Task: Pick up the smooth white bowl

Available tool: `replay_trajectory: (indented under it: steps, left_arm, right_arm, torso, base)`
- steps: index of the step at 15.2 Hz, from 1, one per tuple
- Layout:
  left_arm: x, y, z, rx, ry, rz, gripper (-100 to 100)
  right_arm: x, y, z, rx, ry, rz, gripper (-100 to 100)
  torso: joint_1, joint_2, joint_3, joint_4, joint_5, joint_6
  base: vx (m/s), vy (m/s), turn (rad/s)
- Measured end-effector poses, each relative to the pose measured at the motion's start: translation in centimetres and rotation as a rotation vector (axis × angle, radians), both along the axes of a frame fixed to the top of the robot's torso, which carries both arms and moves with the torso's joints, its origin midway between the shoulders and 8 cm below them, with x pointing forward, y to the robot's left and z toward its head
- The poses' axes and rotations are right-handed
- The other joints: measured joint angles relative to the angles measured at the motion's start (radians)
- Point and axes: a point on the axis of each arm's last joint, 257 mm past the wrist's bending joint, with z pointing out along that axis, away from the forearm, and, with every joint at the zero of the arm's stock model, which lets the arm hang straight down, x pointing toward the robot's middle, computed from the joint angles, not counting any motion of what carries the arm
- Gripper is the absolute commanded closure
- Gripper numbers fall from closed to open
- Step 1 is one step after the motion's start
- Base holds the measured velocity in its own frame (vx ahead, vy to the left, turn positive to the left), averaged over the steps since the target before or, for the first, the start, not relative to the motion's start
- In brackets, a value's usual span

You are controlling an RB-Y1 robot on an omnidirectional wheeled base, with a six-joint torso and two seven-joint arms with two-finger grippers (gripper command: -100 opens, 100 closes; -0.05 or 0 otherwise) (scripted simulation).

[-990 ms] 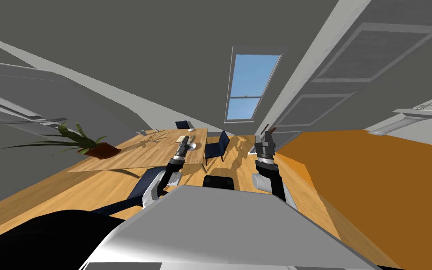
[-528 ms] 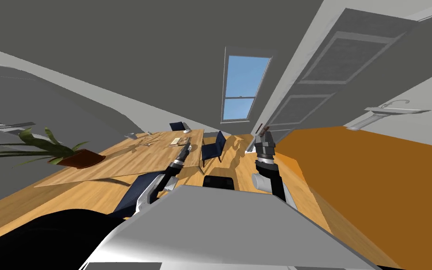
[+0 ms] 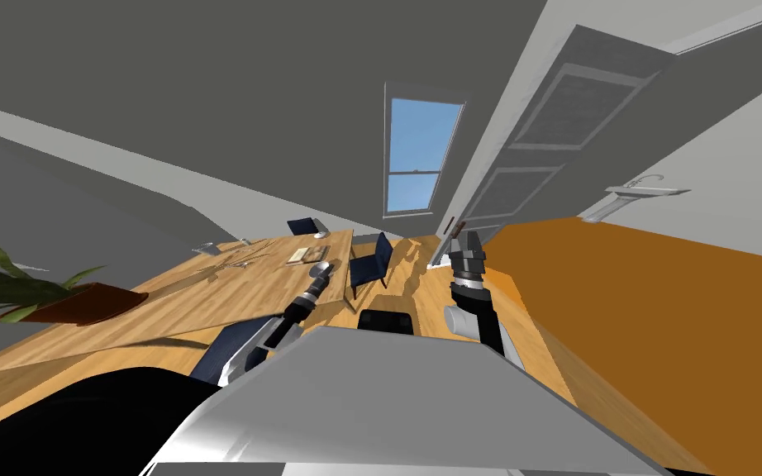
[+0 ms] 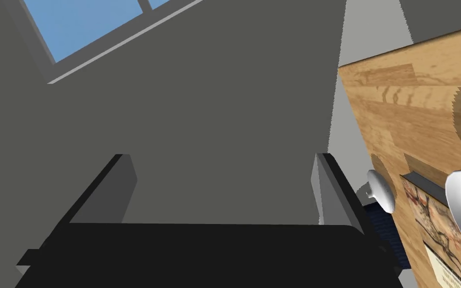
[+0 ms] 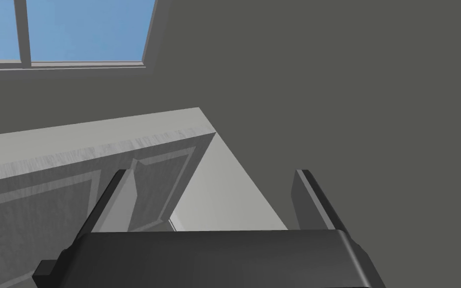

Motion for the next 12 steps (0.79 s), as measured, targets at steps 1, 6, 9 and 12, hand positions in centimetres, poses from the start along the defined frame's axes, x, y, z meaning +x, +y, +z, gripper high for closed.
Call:
replay_trajectory:
  steps: [1,6,9,12]
  left_arm:
    - [-0.4,0.7,-1.0,0.002,0.028,0.003,-100]
    - [-2.9,3.2,-5.5,0.013,0.158,0.021,-100]
    - [-4.9,5.4,-8.4,0.025,0.249,0.037,-100]
    - [-7.0,7.3,-11.0,0.034,0.335,0.057,-100]
  right_arm:
    - [0.0,0.0,0.0,0.000,0.000,0.000,0]
    - [0.0,0.0,0.0,0.000,0.000,0.000,0]
    - [0.0,0.0,0.0,0.000,0.000,0.000,0]
    - [0.0,0.0,0.0,0.000,0.000,0.000,0]
  torso:
    - [0.000,-0.001,0.000,0.000,0.000,0.000]
    - [0.001,0.000,0.000,0.000,0.000,0.000]
    - [0.001,-0.001,-0.001,0.000,0.000,0.000]
    - [0.002,-0.002,-0.001,-0.001,0.000,0.000]
  base:
    - [0.093,-0.015,-0.133]
    - [0.070,0.002,-0.096]
    - [0.090,0.002,-0.113]
    - [0.105,0.020,-0.126]
